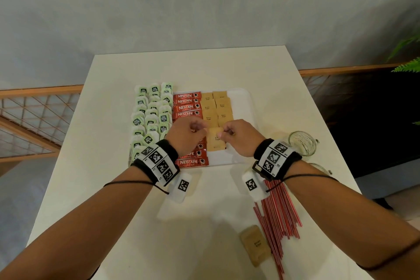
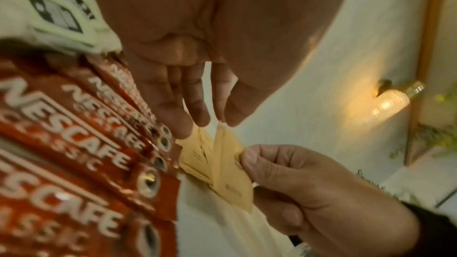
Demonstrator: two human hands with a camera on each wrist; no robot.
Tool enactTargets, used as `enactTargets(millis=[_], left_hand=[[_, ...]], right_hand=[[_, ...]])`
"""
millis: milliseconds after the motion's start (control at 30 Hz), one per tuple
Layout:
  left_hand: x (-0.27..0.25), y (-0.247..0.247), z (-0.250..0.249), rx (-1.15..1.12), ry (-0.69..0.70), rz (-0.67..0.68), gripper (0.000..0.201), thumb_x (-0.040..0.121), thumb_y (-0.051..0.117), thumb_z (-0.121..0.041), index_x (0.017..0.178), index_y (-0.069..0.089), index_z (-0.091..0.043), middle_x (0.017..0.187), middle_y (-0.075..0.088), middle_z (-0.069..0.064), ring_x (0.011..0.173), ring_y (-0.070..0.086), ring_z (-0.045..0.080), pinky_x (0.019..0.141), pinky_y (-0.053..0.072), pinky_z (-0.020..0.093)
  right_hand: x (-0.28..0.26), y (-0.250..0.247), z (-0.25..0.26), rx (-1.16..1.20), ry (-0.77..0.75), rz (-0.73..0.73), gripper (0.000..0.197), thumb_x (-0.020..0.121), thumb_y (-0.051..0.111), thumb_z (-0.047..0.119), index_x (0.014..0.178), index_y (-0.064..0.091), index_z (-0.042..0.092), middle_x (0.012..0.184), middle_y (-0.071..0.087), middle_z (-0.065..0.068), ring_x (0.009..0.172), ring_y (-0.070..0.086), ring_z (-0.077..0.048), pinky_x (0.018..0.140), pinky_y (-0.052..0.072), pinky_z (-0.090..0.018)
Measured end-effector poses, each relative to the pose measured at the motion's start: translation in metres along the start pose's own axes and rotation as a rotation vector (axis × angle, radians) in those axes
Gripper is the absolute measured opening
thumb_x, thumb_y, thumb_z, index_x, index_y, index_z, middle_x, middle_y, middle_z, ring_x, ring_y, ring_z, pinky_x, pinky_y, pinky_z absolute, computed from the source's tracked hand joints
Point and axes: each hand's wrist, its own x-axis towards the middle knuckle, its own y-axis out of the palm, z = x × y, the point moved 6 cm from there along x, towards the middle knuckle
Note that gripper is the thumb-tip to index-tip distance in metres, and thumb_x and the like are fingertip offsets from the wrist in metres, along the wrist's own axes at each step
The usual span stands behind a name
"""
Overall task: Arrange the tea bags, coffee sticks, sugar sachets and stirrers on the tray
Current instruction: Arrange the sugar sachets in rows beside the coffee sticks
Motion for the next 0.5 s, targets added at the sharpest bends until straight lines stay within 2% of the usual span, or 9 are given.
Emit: enactTargets(millis=[33,100,133,200,267,367,500], left_hand=[[-0.001,-0.004,0.002,0.053,0.003,-0.029,0.007,0.092,0.069,-0.019,0.097,0.071,-0.023,0.088,0.068,-0.011,0.08,0.062,0.004,0.075,0.047,0.019],[-0.004,-0.009,0.006,0.073,-0.003,-0.059,0.006,0.091,0.069,-0.02,0.093,0.07,-0.026,0.088,0.067,-0.013,0.083,0.061,0.001,0.076,0.044,0.019],[-0.005,-0.011,0.007,0.08,0.003,-0.07,0.006,0.091,0.069,-0.021,0.091,0.069,-0.027,0.088,0.068,-0.013,0.083,0.061,0.001,0.076,0.045,0.02],[-0.011,-0.014,0.008,0.104,0.024,-0.078,0.008,0.091,0.068,-0.021,0.088,0.068,-0.028,0.087,0.068,-0.012,0.083,0.062,0.002,0.076,0.045,0.019],[-0.017,-0.015,0.007,0.111,0.041,-0.077,0.006,0.091,0.067,-0.02,0.088,0.068,-0.026,0.085,0.068,-0.011,0.08,0.062,0.002,0.074,0.045,0.017],[-0.028,-0.015,0.007,0.132,0.054,-0.077,0.005,0.092,0.066,-0.018,0.091,0.068,-0.022,0.084,0.068,-0.012,0.076,0.061,0.0,0.07,0.043,0.013],[-0.041,-0.01,0.005,0.169,0.081,-0.07,0.006,0.092,0.067,-0.019,0.094,0.068,-0.024,0.085,0.067,-0.015,0.077,0.061,-0.001,0.069,0.043,0.011]], right_hand=[[0.0,0.002,-0.002,-0.017,0.012,0.006,0.028,0.098,0.065,0.027,0.078,0.063,0.007,0.073,0.066,-0.002,0.065,0.058,-0.013,0.06,0.045,-0.024],[-0.001,0.007,-0.003,-0.044,0.036,0.016,0.025,0.098,0.065,0.025,0.077,0.062,0.011,0.071,0.063,0.006,0.063,0.058,-0.008,0.054,0.04,-0.013],[-0.001,0.01,-0.004,-0.058,0.043,0.016,0.024,0.098,0.065,0.026,0.078,0.062,0.012,0.074,0.064,0.006,0.066,0.061,-0.009,0.055,0.043,-0.013],[0.0,0.013,-0.005,-0.095,0.054,-0.001,0.022,0.096,0.067,0.028,0.082,0.062,0.011,0.079,0.066,0.003,0.073,0.064,-0.016,0.066,0.054,-0.026],[-0.002,0.013,-0.004,-0.137,0.07,-0.024,0.02,0.094,0.069,0.031,0.087,0.062,0.013,0.083,0.067,0.002,0.077,0.065,-0.019,0.072,0.056,-0.035],[-0.003,0.014,0.0,-0.215,0.08,-0.04,0.021,0.094,0.068,0.034,0.093,0.062,0.013,0.088,0.067,0.0,0.082,0.065,-0.023,0.074,0.056,-0.037],[-0.003,0.014,0.002,-0.292,0.085,-0.063,0.02,0.095,0.065,0.035,0.098,0.061,0.016,0.092,0.067,0.0,0.086,0.064,-0.024,0.076,0.056,-0.038]])
